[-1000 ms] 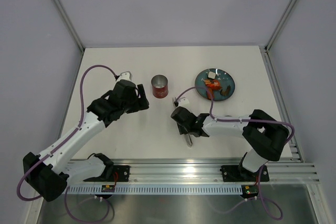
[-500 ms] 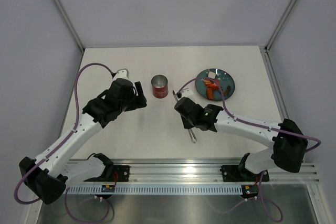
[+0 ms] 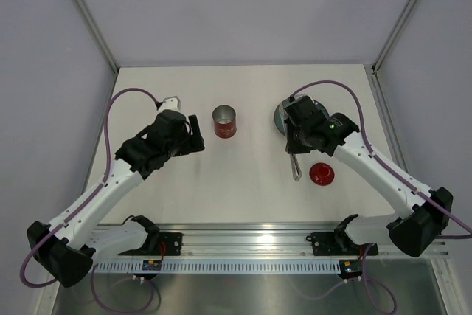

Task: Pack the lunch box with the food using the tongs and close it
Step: Pick up the clamp at the center of the board, then pick up the fake food from the plate.

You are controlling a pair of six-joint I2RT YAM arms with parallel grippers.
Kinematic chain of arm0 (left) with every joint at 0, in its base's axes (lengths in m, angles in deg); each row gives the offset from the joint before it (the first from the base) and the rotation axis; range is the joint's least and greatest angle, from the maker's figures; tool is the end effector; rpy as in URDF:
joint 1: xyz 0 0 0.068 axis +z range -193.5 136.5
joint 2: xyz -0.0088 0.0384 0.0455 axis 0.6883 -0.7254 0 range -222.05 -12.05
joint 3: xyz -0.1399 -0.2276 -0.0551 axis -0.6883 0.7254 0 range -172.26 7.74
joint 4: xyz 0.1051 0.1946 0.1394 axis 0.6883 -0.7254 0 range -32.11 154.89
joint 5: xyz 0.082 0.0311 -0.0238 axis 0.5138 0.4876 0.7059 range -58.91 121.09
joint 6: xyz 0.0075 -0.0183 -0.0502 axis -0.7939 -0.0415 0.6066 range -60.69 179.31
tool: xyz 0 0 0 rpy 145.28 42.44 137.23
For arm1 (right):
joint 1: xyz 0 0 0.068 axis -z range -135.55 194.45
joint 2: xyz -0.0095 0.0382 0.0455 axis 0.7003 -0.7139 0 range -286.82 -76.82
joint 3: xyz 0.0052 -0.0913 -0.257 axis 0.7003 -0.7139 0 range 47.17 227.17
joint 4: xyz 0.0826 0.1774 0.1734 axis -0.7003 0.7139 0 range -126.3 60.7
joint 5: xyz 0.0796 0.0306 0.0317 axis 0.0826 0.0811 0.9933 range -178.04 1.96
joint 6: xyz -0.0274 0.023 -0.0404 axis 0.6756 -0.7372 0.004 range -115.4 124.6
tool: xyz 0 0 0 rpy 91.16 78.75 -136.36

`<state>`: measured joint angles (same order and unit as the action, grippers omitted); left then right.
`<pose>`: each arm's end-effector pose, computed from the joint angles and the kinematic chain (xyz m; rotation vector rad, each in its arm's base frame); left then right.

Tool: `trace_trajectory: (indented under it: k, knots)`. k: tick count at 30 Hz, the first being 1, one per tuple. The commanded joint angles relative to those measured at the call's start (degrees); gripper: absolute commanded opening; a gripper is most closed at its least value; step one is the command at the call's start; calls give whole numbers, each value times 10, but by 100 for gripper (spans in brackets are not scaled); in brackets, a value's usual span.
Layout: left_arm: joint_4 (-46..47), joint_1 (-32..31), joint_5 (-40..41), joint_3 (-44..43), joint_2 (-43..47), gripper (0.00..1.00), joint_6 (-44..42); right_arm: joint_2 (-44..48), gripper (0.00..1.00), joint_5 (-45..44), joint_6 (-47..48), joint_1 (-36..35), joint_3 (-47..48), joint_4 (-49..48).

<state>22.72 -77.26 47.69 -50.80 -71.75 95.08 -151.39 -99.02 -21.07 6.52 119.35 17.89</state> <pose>0.1816 -0.1092 0.3222 -0.1851 2.2982 -0.2902 0.2070 0.1527 0.3268 -0.1984 2.5347 0.1945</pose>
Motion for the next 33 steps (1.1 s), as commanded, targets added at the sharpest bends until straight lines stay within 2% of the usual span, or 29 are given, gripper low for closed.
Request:
trace_trajectory:
  k: [1,6,17,33]
  knots:
    - [0,3,19,-26,3,84,-11,-9,21,28,19,15,38,71]
    - [-25,4,43,-52,-9,84,-33,-24,22,43,23,57,54,87]
    - [-52,9,82,-76,-52,85,-69,-67,33,98,43,131,108,124]
    - [-70,12,99,-89,-82,86,-76,-121,44,116,48,150,161,150]
